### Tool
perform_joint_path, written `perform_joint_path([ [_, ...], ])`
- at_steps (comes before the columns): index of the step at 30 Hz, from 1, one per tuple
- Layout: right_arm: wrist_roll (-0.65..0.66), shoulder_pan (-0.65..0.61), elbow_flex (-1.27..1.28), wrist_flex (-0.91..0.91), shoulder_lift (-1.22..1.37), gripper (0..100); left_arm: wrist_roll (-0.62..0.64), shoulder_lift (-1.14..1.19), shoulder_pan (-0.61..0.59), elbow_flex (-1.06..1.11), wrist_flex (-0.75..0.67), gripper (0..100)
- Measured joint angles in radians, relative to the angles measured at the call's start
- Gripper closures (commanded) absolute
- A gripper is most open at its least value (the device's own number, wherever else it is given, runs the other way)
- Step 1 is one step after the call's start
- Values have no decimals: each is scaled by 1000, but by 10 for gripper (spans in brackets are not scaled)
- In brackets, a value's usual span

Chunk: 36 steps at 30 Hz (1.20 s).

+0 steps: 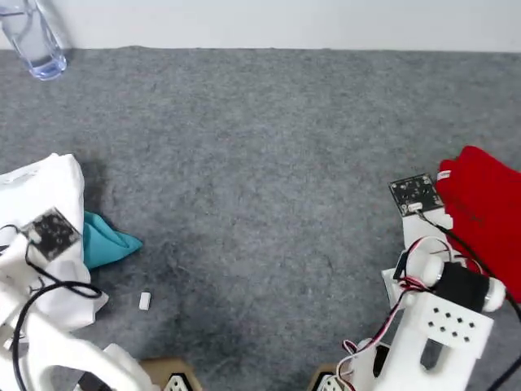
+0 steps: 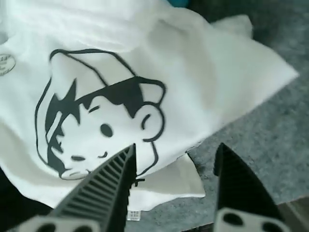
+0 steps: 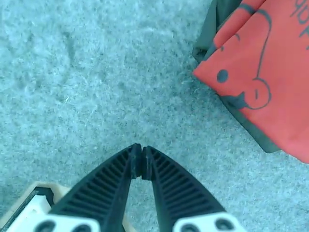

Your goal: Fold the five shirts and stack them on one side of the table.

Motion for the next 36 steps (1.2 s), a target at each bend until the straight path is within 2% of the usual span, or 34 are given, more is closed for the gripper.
perform_joint_path([
  [4, 0, 0, 2, 0, 0, 987, -98, 3, 2, 2, 46, 746],
  [9, 0, 0, 2, 0, -11, 987, -127, 8, 69, 58, 68, 750],
  [13, 0, 0, 2, 0, -12, 987, -126, 8, 115, 190, -55, 755],
  [15, 0, 0, 2, 0, -12, 987, -95, 8, 130, 259, -153, 811],
  [18, 0, 0, 2, 0, -12, 987, -61, 9, 138, 310, -267, 995],
  [22, 0, 0, 2, 0, -12, 987, -29, 9, 149, 281, -265, 991],
  [24, 0, 0, 2, 0, -12, 987, 34, 9, 153, 218, -229, 990],
  [27, 0, 0, 2, 0, -12, 987, 199, 9, 196, 86, -186, 990],
  [36, 0, 0, 2, 0, -12, 987, 856, 9, 465, -298, -178, 990],
])
